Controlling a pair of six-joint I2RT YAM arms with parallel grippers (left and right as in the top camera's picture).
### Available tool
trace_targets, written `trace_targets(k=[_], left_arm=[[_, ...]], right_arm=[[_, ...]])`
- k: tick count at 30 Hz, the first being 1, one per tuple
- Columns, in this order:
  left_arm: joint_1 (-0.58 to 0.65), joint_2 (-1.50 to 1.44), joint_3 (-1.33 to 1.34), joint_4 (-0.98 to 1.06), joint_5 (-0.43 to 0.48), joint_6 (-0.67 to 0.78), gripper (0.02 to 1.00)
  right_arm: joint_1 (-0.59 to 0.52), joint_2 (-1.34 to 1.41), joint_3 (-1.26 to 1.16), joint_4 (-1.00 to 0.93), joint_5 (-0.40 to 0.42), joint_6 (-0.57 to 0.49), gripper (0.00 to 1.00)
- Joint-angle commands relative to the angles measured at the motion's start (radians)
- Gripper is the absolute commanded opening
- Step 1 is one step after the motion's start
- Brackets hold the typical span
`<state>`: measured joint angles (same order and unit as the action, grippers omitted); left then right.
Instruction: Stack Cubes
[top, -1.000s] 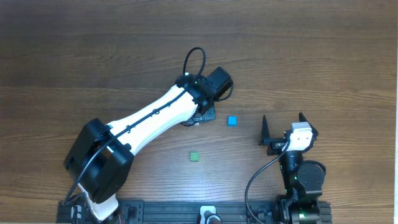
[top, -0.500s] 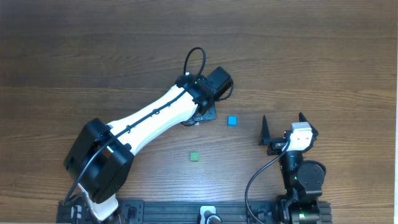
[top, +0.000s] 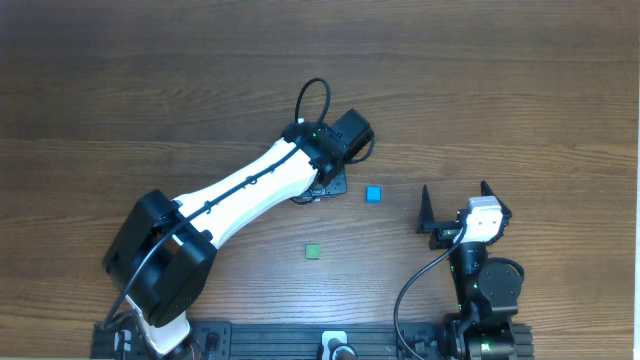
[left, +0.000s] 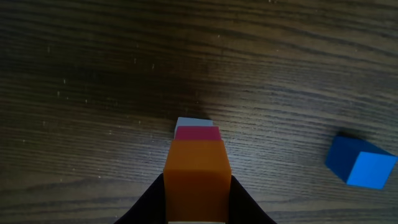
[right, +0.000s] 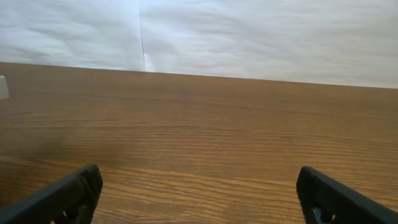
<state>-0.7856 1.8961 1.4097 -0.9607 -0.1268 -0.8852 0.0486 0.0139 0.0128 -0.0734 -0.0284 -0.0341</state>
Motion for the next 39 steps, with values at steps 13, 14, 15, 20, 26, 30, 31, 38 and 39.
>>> trace_targets(k=[13,14,15,20,26,30,31,38,39], left_arm=[[0.005,0.0,-0.017,0.003,0.019,0.01,0.301],[0.005,0.0,-0.017,0.003,0.022,0.01,0.308],[0.005,0.0,-0.017,0.003,0.022,0.01,0.316],[0.005,0.0,-0.017,0.003,0.025,0.01,0.343],[0.005,0.0,-0.017,0.003,0.026,0.01,0.371],[0.005,0.0,-0.017,0.003,0.026,0.01,0.518],[0.005,0.0,-0.017,0.003,0.026,0.01,0.608],[0.038,-0.044,-0.017,0.067,-0.009,0.01,1.0],[0.053,-0.061,-0.017,0.083,-0.024,0.01,1.0]], right_arm=[[0.005,-0.008,-0.008,0.002,-0.007,-0.005,0.991],[0.005,-0.008,-0.008,0.002,-0.007,-0.005,0.993],[0.005,-0.008,-0.008,0.002,-0.007,-0.005,0.991],[0.005,-0.008,-0.008,0.002,-0.007,-0.005,0.991],[0.005,-0.008,-0.008,0.002,-0.007,-0.005,0.991],[0.005,-0.008,-0.008,0.002,-0.007,-0.005,0.991],[0.005,-0.008,-0.008,0.002,-0.007,-0.005,0.991],[0.005,-0.008,-0.008,0.002,-0.007,-0.005,0.993],[0.005,-0.008,-0.008,0.002,-0.007,-0.005,0.993]])
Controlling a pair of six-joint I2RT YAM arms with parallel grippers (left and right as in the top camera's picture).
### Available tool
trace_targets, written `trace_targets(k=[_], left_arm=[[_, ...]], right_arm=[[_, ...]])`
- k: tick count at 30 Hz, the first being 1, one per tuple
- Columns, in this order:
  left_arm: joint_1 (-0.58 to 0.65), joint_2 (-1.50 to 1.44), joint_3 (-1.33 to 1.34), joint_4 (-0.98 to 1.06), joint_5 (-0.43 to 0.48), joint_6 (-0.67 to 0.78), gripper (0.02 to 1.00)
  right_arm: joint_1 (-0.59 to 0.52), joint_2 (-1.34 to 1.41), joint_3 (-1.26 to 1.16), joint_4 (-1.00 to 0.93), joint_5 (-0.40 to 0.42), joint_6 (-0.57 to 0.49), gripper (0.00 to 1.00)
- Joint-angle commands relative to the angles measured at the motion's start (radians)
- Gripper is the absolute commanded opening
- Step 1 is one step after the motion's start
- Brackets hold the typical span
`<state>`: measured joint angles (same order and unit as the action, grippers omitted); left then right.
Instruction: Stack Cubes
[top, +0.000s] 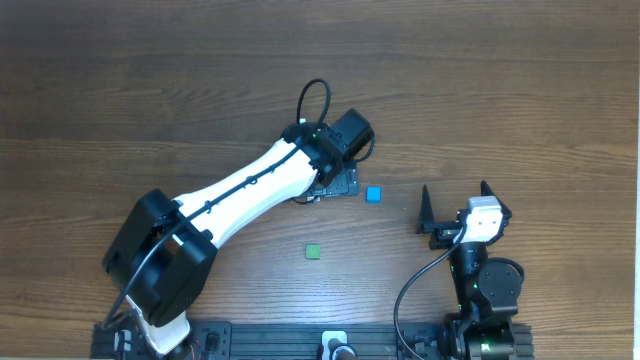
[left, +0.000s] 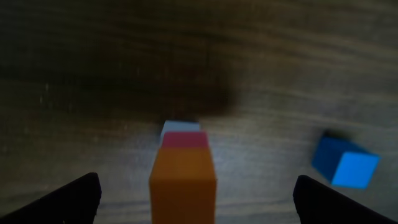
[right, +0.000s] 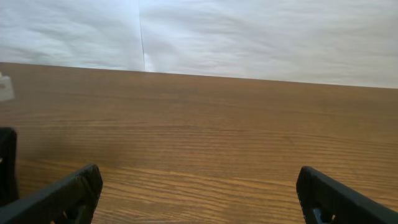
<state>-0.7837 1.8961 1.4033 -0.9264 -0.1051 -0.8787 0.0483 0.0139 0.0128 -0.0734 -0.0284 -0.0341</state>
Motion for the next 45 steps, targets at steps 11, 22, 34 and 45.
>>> trace_targets(k=[11,22,34,45], left_arm=[[0.33,-0.414,-0.06,0.109,-0.114,0.065,0.998],[0.539,-1.186,-0.596,0.411,-0.098,0.304,0.998],[0.711,-1.637,-0.829,0.502,0.111,0.653,0.998],[0.732,-1.79,-1.04,0.67,0.245,0.8,1.0]], right_arm=[[0.005,-0.008,-0.008,0.002,-0.007,-0.005,0.991],[0.005,-0.008,-0.008,0.002,-0.007,-0.005,0.993],[0.005,-0.008,-0.008,0.002,-0.007,-0.005,0.991],[0.005,-0.008,-0.008,0.002,-0.007,-0.005,0.991]])
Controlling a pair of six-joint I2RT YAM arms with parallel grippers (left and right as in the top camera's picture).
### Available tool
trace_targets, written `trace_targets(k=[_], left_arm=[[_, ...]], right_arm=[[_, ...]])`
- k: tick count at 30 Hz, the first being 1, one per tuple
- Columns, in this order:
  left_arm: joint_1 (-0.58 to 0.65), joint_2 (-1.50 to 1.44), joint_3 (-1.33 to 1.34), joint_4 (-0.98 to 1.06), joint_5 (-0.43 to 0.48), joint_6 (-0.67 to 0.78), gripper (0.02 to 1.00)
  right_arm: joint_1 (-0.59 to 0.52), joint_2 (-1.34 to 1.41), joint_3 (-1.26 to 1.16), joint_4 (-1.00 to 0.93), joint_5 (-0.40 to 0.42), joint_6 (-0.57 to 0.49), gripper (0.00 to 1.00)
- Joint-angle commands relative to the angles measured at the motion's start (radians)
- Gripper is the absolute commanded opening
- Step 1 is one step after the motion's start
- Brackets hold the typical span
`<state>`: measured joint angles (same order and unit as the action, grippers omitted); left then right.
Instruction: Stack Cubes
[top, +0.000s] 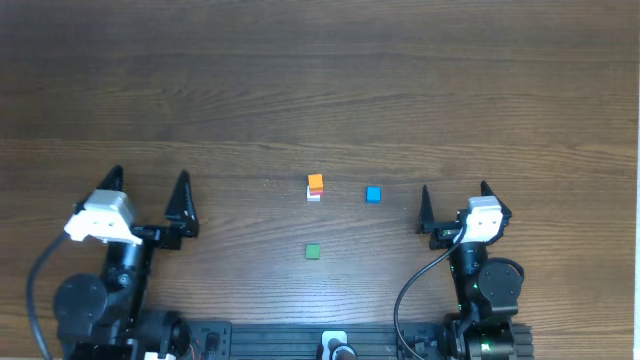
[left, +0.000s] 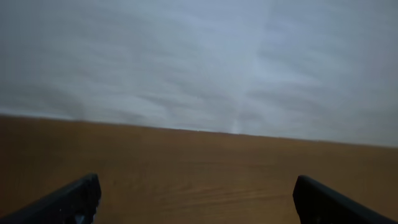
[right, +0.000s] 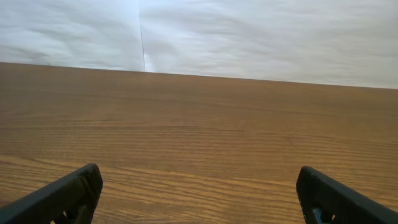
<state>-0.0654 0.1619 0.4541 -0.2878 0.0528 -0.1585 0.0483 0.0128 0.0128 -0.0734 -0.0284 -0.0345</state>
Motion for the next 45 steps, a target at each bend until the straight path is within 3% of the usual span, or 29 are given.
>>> trace_targets(k=[1,19,28,45], left_arm=[[0.013,-0.069,-0.114,0.035,0.089,0.08,1.0],[0.065,-0.159,-0.449,0.232,0.087,0.084,1.0],[0.061,-0.159,-0.449,0.227,-0.027,0.084,1.0],[0.063,-0.157,-0.449,0.213,-0.028,0.084,1.0]], right_arm=[[0.005,-0.007,-0.008,0.002,-0.007,-0.004,0.991],[0.005,-0.007,-0.008,0.002,-0.007,-0.004,0.993],[0.005,-0.007,-0.008,0.002,-0.007,-0.004,0.991],[0.005,-0.007,-0.008,0.002,-0.007,-0.004,0.991]])
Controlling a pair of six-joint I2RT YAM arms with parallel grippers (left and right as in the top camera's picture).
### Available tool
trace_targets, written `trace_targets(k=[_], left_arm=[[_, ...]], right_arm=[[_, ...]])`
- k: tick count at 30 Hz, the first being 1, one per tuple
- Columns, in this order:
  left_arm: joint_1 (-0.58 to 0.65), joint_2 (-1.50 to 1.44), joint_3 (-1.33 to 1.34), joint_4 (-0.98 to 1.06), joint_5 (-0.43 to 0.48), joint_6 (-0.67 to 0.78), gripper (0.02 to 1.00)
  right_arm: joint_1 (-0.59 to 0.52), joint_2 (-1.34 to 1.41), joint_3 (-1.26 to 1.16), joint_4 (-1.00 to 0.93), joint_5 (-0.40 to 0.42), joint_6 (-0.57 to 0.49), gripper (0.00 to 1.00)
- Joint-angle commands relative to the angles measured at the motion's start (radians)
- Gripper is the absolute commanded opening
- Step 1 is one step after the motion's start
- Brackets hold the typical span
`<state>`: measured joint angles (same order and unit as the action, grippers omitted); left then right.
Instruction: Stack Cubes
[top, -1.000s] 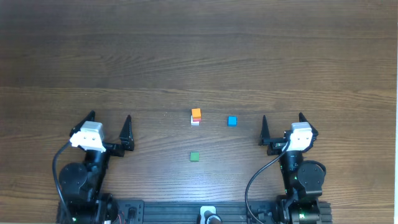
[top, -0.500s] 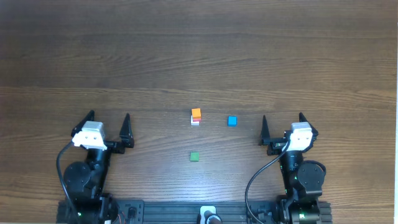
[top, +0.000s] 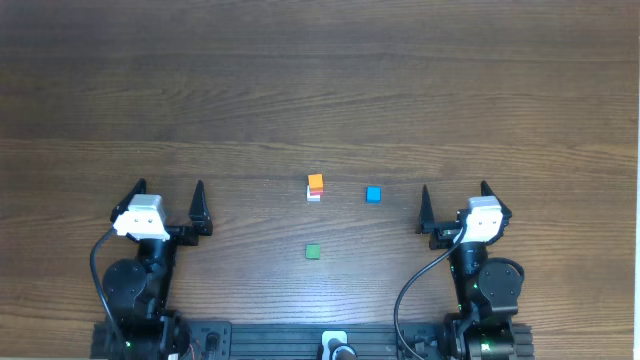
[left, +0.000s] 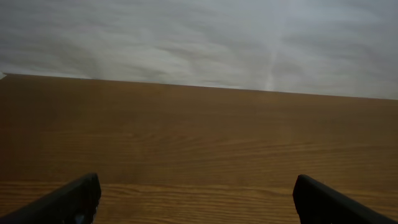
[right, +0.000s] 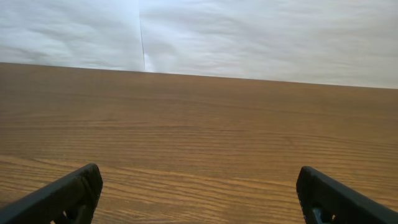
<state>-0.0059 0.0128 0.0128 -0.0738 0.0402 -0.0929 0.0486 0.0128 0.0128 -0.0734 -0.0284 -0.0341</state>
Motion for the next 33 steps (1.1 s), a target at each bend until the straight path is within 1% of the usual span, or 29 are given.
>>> trace_targets(k=[1,12,13,14,15,17,19,20,21,25,27,30,33], left_arm=[[0.003,-0.008,-0.007,-0.001,-0.015,0.018,1.0],[0.003,-0.008,-0.007,-0.001,-0.015,0.018,1.0],[0.003,-0.008,-0.007,-0.001,-0.015,0.018,1.0],[0.003,-0.008,-0.007,-0.001,-0.015,0.018,1.0],[0.003,-0.008,-0.007,-0.001,-0.015,0.018,1.0],[0.003,-0.008,-0.007,-0.001,-0.015,0.018,1.0],[0.003,-0.008,-0.007,-0.001,-0.015,0.018,1.0],[0.003,-0.008,-0.007,-0.001,-0.015,0.018,1.0],[0.003,-0.008,-0.007,-0.001,-0.015,0.018,1.0],[0.003,-0.008,-0.007,-0.001,-0.015,0.018,1.0],[0.003,-0.008,-0.007,-0.001,-0.015,0.018,1.0],[0.003,-0.008,-0.007,-0.001,-0.015,0.018,0.998],[0.003,-0.008,-0.007,-0.001,-0.015,0.018,0.998]], right_arm=[[0.005,-0.007,-0.008,0.002,-0.007,-0.005,0.993],[0.005,-0.007,-0.008,0.013,-0.008,-0.005,0.991],[0.005,-0.007,-0.008,0.014,-0.002,-0.005,0.991],[0.005,-0.007,-0.007,0.013,0.021,-0.005,0.991],[0.005,-0.007,-0.007,0.013,0.009,0.0,0.991],[0.005,-0.007,-0.008,0.01,-0.04,0.014,0.991],[0.005,-0.007,-0.008,0.033,-0.054,0.025,0.993],[0.005,-0.007,-0.007,0.058,-0.077,0.061,0.991],[0.005,-0.007,-0.007,0.089,-0.117,0.098,0.993],[0.005,0.003,-0.006,0.178,-0.225,0.168,0.993],[0.005,0.021,0.005,0.212,-0.278,0.185,0.993],[0.005,0.073,0.049,0.215,-0.355,0.187,0.993],[0.005,0.19,0.136,0.211,-0.443,0.187,0.991]])
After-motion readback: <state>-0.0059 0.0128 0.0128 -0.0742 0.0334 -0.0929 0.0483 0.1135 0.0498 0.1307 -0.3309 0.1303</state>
